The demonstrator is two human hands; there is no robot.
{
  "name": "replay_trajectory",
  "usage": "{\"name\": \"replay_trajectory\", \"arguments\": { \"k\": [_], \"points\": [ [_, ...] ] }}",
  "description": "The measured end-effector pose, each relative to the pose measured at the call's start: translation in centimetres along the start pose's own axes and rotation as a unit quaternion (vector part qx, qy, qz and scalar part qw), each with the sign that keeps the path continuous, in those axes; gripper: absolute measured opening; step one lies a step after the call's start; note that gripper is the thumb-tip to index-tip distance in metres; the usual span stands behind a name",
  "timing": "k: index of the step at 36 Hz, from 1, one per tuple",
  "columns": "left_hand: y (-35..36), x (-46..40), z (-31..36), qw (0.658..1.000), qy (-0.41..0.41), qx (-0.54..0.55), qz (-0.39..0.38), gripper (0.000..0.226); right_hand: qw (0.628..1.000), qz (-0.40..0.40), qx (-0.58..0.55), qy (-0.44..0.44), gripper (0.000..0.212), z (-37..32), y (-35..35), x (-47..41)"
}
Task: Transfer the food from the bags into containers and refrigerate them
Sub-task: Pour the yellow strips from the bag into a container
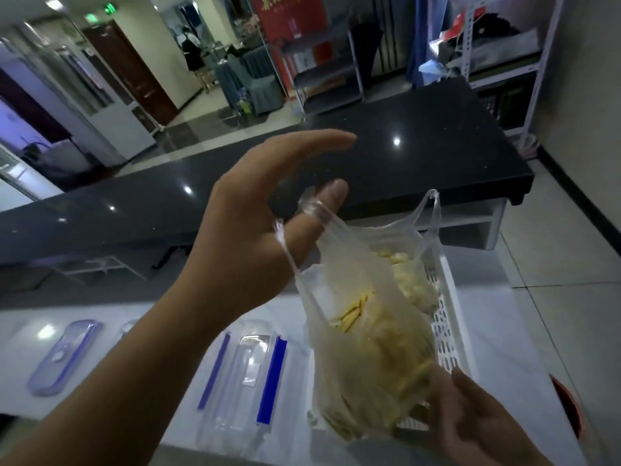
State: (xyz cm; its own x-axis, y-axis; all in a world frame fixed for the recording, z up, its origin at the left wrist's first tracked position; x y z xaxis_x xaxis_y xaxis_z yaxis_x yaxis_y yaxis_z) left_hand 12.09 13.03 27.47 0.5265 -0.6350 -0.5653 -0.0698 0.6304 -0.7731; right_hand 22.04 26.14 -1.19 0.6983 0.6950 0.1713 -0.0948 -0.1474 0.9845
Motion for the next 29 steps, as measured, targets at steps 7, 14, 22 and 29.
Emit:
{"name": "replay_trajectory", "arguments": {
  "k": [7, 14, 22, 29],
  "points": [
    [0.9, 4.0, -2.2, 0.991, -0.068, -0.111, 0.014, 0.033, 0.993, 0.091, -0.014, -0.073, 0.088, 0.6, 0.3, -1.3],
    [-1.4, 9.3, -4.6, 0.947, -0.144, -0.287, 0.019, 0.065, 0.991, 0.063, 0.056, -0.101, 0.044, 0.7, -1.3, 0.8],
    [-2.8, 13.7, -7.6, 0.919, -0.184, -0.349, -0.011, 0.074, 0.969, 0.186, 0.151, -0.053, 0.055, 1.3, -0.5, -1.4],
    [-2.9, 18.6, -12.2, 0.918, -0.235, -0.318, -0.020, 0.076, 0.899, 0.331, 0.280, -0.056, 0.047, 0.4, 0.2, -3.1]
  ]
}}
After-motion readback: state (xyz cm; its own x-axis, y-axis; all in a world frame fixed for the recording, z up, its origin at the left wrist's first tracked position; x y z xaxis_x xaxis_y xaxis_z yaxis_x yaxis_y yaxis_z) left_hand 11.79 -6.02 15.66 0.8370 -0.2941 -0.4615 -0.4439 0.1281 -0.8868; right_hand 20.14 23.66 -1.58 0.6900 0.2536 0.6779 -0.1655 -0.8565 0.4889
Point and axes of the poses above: each hand's wrist, its own x-axis away from the middle knuckle, its own y-axis out of the palm, z = x × y, the point moved 4 cm from there along -x, towards the middle knuckle, and after that the axes turned 9 degrees about y, right-handed, at the moved point
